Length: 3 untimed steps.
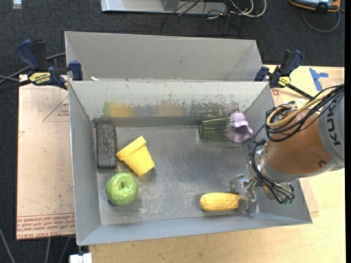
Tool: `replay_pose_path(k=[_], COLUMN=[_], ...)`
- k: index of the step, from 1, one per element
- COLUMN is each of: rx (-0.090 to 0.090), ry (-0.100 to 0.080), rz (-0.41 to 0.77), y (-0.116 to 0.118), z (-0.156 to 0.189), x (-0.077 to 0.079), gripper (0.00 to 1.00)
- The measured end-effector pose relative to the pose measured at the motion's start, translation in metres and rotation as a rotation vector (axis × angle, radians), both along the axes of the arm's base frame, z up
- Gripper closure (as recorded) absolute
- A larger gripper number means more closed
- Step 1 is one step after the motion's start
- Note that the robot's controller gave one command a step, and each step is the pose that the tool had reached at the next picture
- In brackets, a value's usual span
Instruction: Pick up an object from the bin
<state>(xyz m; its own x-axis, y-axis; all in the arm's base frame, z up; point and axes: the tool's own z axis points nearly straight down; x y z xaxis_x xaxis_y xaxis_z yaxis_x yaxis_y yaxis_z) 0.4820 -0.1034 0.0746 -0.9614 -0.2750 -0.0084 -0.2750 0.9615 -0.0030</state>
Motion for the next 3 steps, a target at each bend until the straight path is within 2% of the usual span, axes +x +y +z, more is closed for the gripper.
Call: replay_pose_path(k=[1, 2, 3], rx=[0.0, -0.004, -0.006], ry=[0.0, -0.003, -0.008], rz=[0.001, 0.043, 0.239], y=[0.0, 0.017, 0.06], z=[0.0, 0.0, 0.0], x=[0.0, 0.0, 0.009], gripper=[1.0, 1.0, 1.0])
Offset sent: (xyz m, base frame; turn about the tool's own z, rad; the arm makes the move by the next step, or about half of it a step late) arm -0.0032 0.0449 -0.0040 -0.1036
